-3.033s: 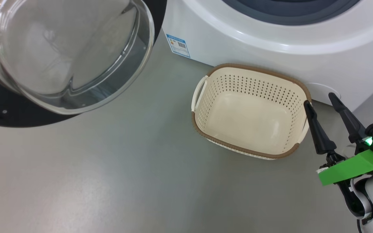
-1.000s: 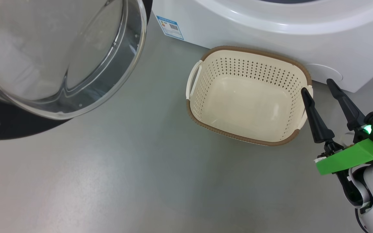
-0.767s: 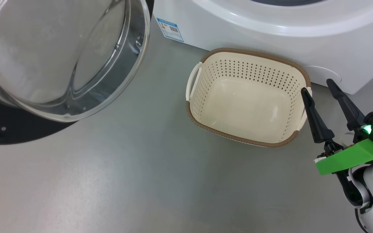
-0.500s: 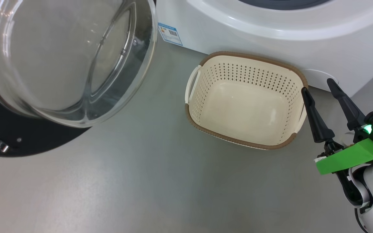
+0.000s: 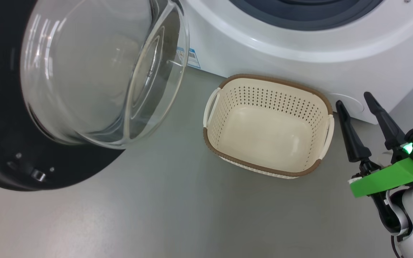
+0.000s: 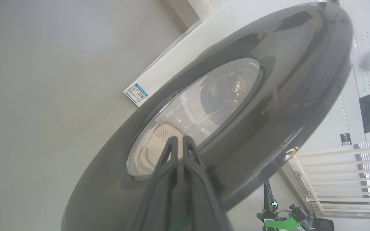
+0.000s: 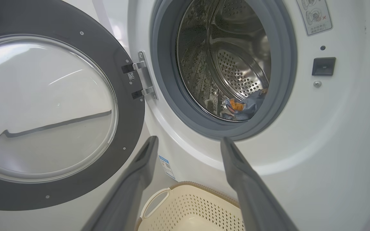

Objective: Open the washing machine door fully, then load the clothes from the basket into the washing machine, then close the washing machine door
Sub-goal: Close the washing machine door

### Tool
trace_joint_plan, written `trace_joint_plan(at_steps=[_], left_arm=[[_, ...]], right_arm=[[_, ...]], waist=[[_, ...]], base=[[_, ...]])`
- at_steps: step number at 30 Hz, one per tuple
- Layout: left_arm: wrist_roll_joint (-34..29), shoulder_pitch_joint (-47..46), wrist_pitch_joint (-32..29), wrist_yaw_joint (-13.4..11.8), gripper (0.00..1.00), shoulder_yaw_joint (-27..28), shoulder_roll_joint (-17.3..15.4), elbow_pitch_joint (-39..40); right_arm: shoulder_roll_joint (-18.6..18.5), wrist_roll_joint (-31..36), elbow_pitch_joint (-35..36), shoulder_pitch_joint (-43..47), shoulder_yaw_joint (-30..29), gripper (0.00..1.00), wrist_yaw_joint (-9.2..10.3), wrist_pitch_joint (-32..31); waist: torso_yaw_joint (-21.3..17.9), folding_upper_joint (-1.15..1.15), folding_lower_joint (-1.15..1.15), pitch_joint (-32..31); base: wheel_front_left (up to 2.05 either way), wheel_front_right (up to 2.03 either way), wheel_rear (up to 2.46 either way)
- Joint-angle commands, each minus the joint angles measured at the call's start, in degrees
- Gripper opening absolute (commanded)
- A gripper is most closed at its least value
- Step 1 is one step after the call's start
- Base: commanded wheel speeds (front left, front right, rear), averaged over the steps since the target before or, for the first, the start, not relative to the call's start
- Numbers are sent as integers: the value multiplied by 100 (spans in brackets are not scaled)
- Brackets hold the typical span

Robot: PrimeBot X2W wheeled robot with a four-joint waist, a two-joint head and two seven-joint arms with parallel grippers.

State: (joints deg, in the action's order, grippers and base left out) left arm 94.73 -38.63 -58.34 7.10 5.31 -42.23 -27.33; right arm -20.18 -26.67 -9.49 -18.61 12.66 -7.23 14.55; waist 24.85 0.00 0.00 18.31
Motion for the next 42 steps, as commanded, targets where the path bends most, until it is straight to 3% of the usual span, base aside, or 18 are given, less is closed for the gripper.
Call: trace_joint_plan(at_steps=[1,16,28,42], left_arm=[[65,61,-141,38,0,187,-329,333],[37,669,-640,38,0,156,-7,1903],[-51,781,-775,38,0,102,265,2441],[-267,675,-802,38,0,-7,543,2637]], right_arm=[[0,-1,139,185,72,100,-25,45],[128,8,203,490,-117,100,-25,45],[196,25,241,574,-204,100,-25,45],[376,33,285,823,-397,100,-25,45]], waist=[[-24,0,0,-99],[-308,0,0,-445],[-719,0,0,-549],[-1692,0,0,-871]], base=[[0,0,0],[0,0,0],[0,0,0],[0,0,0]])
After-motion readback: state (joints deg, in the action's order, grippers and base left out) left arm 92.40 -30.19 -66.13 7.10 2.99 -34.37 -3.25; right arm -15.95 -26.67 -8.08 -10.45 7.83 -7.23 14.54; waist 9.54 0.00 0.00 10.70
